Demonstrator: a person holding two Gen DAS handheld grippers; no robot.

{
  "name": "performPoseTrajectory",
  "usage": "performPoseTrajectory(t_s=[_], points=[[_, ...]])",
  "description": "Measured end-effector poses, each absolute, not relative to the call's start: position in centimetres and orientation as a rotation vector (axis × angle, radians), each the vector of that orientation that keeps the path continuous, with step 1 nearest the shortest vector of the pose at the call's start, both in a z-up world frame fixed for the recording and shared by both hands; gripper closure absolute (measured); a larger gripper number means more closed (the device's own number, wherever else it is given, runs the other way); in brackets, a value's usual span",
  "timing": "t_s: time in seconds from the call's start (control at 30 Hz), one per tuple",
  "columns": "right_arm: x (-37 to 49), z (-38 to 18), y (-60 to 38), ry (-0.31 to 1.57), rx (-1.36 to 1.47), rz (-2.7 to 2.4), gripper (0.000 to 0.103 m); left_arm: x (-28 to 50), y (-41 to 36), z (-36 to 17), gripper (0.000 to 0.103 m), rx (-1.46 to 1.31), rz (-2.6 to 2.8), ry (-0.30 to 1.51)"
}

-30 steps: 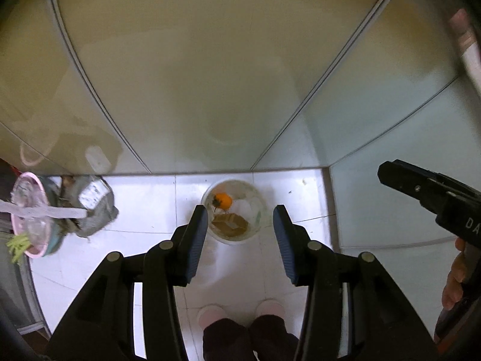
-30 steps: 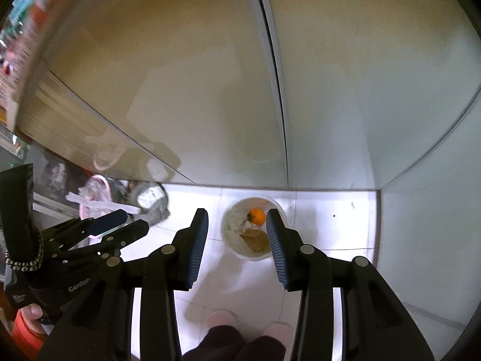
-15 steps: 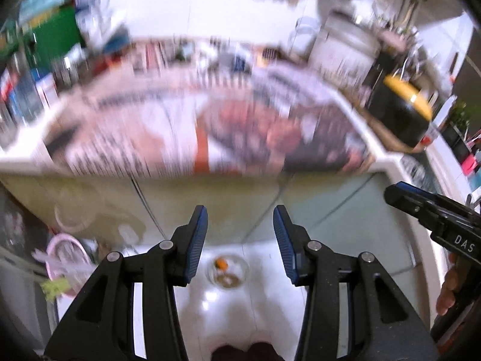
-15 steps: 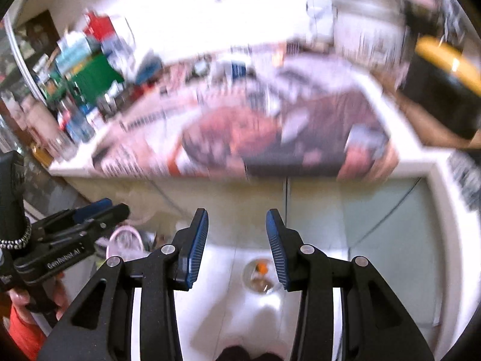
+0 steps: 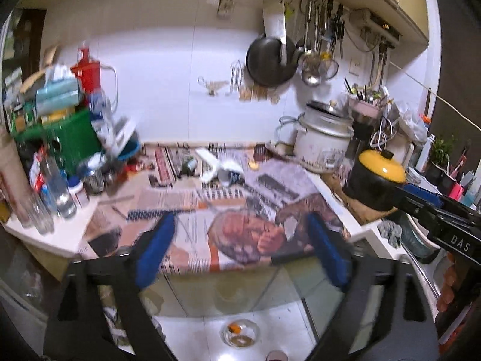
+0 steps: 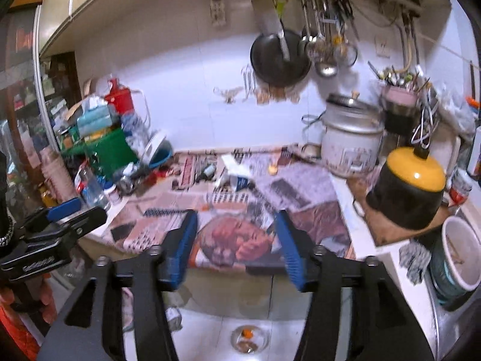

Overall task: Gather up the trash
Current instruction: 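Raise both tools back up to the counter, then reach the left tool to the crumpled white tissue while the right tool moves alongside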

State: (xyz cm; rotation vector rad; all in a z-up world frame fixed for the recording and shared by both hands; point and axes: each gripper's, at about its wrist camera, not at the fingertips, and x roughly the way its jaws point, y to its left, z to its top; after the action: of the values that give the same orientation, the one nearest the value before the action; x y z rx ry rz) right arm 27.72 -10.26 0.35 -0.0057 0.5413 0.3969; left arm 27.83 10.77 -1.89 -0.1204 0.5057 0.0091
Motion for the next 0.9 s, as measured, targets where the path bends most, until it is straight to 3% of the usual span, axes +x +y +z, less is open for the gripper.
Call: performPoseTrajectory(t_s=[0.07, 0.17, 0.57, 0.9], points=[[28.5, 0.6, -10.2, 0.506, -0.020, 0.379, 0.034, 28.6, 10.8, -1.5, 0.001, -0.120, 0.026, 0.472], [30.2, 0.9, -10.3, 0.466, -0.047, 0.344, 0.023, 30.8, 10.7, -1.5, 0.001, -0.124, 0.046, 0.466], [43.3, 0.9, -11.7, 0.522, -0.060, 0.480, 0.023, 44.2, 11.1, -1.7, 0.001, -0.153, 0.205, 0.499], [52.6, -2.9, -10.3, 0.642, -0.094, 0.550, 0.023, 54.0, 13.9, -6.4, 0.001, -0.213, 0.294, 0.633]])
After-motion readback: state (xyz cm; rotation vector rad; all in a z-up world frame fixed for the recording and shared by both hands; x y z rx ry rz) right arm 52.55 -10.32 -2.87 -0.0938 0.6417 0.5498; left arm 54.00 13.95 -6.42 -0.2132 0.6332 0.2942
